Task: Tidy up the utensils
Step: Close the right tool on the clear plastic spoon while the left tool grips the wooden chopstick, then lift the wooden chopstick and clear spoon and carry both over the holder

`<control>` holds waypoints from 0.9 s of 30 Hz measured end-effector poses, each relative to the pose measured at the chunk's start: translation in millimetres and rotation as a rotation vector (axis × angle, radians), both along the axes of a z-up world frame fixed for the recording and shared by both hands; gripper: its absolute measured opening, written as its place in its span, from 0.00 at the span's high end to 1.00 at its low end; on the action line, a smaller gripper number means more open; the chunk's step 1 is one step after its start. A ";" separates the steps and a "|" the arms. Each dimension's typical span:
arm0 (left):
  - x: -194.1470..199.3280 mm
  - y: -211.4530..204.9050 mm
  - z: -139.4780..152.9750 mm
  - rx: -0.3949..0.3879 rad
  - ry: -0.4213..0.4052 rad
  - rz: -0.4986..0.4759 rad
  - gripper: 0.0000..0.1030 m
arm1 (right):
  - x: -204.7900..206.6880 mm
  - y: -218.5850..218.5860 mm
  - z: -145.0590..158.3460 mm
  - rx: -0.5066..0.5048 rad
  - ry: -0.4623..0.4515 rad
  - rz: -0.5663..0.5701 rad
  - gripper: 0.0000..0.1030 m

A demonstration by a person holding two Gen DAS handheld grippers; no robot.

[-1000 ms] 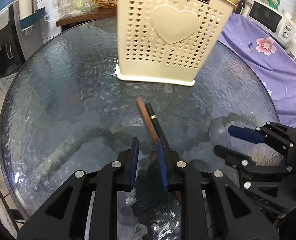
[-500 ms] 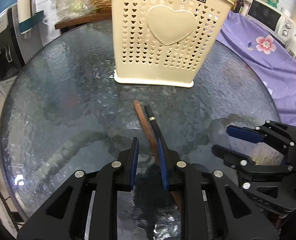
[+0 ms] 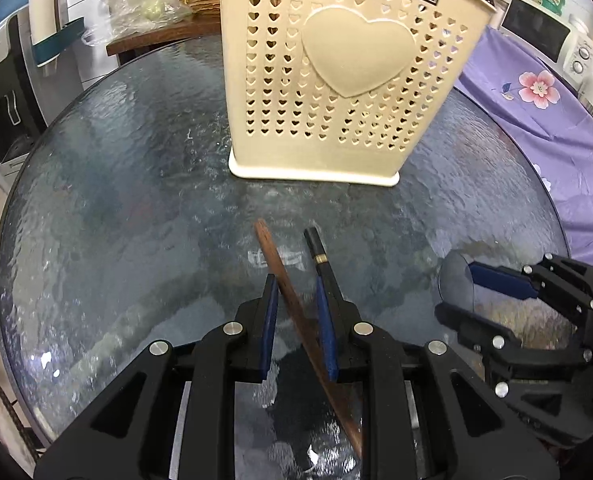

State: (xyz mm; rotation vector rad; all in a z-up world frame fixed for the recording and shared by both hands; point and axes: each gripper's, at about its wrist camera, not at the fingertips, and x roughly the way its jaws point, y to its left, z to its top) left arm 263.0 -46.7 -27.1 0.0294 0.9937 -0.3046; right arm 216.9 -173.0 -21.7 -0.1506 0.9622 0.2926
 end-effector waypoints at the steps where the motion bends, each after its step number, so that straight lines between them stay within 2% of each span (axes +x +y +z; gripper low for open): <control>1: 1.9 -0.6 0.3 0.002 0.000 0.000 0.80 | 0.7 0.1 -0.1 0.005 0.004 -0.004 0.63; 10: 14.0 -0.8 0.1 0.013 -0.006 0.009 0.89 | 8.2 5.4 -0.3 0.012 0.014 -0.030 0.61; 13: 18.1 1.5 -0.1 0.003 -0.005 0.014 0.90 | 9.4 6.4 -0.1 0.008 0.014 -0.029 0.66; 18: 21.7 7.5 0.5 -0.010 -0.010 0.032 0.91 | 9.5 3.6 -1.2 0.028 0.002 -0.023 0.66; 22: 16.8 14.0 12.9 -0.018 -0.052 0.043 0.92 | 4.6 -3.8 3.9 0.077 -0.031 -0.005 0.66; 27: -0.1 21.1 44.1 -0.050 -0.130 0.035 0.93 | -4.7 -12.2 24.7 0.115 -0.092 0.035 0.66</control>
